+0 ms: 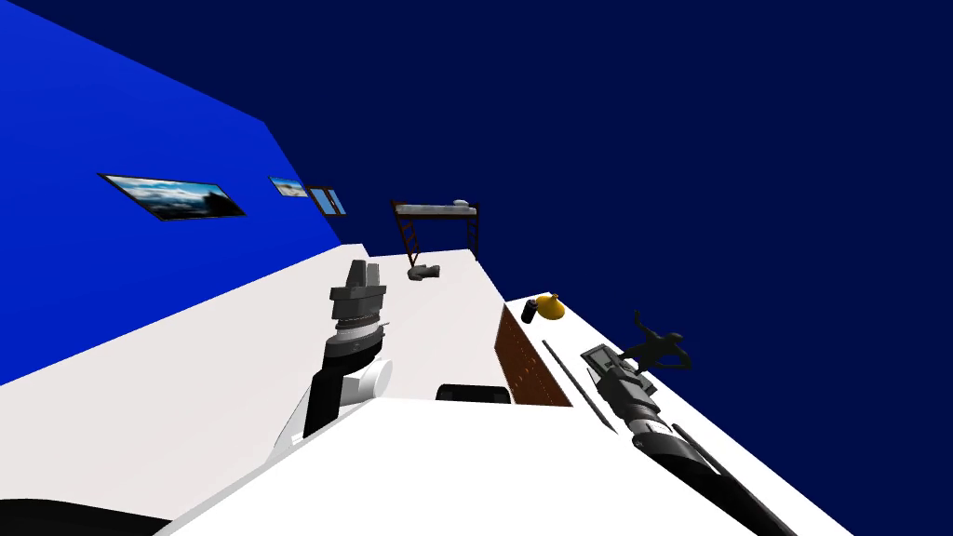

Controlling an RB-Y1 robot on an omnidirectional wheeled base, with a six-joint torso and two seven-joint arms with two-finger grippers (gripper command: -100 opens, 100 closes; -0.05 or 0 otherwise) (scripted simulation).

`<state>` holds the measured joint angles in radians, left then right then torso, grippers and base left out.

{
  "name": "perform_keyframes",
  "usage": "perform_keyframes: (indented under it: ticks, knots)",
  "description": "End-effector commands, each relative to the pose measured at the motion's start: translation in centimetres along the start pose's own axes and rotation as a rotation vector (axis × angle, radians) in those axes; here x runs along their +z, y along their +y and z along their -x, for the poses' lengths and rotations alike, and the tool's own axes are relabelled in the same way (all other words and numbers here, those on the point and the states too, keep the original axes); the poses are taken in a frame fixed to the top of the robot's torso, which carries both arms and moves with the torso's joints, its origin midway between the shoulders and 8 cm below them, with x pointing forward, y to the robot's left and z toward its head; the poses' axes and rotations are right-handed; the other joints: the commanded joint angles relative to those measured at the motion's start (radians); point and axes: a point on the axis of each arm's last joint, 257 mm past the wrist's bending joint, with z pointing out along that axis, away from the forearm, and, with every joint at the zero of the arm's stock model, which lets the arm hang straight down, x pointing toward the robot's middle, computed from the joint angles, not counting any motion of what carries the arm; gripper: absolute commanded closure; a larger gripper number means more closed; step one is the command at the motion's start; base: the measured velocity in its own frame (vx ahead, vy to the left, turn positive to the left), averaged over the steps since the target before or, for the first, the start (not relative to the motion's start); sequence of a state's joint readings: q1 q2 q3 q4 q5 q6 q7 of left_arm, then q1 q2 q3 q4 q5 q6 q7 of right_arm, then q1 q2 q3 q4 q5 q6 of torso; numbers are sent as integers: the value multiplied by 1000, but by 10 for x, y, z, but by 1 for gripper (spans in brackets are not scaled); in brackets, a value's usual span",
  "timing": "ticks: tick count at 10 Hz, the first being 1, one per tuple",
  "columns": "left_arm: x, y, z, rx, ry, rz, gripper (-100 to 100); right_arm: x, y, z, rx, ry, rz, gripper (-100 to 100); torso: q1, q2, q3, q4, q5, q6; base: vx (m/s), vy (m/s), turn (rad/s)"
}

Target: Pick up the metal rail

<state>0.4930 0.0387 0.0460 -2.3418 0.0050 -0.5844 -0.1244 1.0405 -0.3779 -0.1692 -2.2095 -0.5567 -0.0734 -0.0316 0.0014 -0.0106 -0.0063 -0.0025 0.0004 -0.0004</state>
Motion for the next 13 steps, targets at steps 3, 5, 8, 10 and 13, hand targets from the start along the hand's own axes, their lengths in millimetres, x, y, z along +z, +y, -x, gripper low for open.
perform_keyframes:
  ticks: [3, 5, 8, 10, 13]
  knots:
    - [0, 0, 0, 0, 0, 0, 0, -16, -42, 22, 71, -50, -131, -100, 1, 1, 1, 0, 0, 0, 134, 41, 20]
    - [0, 0, 0, 0, 0, 0, 0, -32, -71, 39, 116, -87, -218, -100, 1, 1, 1, 0, 0, 0, 134, 35, 39]
    - [0, 0, 0, 0, 0, 0, 0, -69, -122, 67, 186, -156, -380, -100, -1, 1, 0, 0, 0, 0, 159, 22, 48]
    - [0, 0, 0, 0, 0, 0, 0, -94, -150, 84, 241, -204, -467, -100, -2, 2, 1, 0, 0, 0, 125, -3, 52]
    - [0, 0, 0, 0, 0, 0, 0, -120, -177, 97, 316, -256, -548, -100, 0, 1, 0, 0, 0, 0, 139, 29, 51]
